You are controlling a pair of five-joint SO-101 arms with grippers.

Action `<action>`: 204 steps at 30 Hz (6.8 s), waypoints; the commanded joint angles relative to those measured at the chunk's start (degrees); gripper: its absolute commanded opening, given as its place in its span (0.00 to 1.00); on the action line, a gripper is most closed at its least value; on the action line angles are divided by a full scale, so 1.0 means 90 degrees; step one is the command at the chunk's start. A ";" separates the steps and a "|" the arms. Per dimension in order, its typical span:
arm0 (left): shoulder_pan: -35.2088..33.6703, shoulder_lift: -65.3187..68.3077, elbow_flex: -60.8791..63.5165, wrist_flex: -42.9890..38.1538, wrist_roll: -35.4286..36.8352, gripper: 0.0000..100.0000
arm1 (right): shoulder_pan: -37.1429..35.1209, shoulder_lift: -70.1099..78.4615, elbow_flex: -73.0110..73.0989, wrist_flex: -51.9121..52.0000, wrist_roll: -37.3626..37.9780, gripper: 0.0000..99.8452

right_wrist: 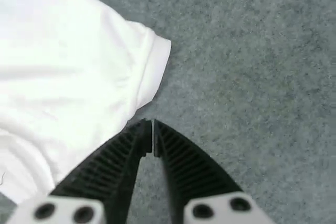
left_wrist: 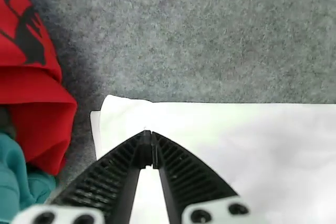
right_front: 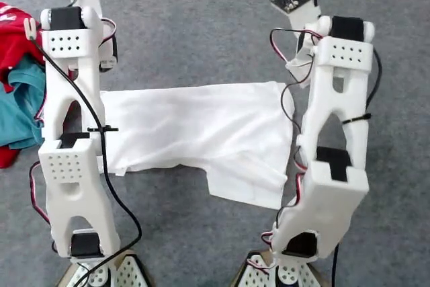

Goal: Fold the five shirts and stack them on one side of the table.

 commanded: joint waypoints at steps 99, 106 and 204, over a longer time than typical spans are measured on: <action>-0.1226 -0.6466 1.2635 -0.8254 -0.0088 0.03 | -0.4063 -0.3678 0.9001 -0.3067 -0.0781 0.02; -0.1226 -0.6466 1.2635 -0.8254 -0.0088 0.03 | -0.3419 -0.4625 0.8679 -0.2755 -0.0762 0.02; 0.0034 -0.5998 1.0623 -0.4894 -0.0928 0.03 | 0.0518 0.1568 0.1548 -0.3673 -0.0166 0.02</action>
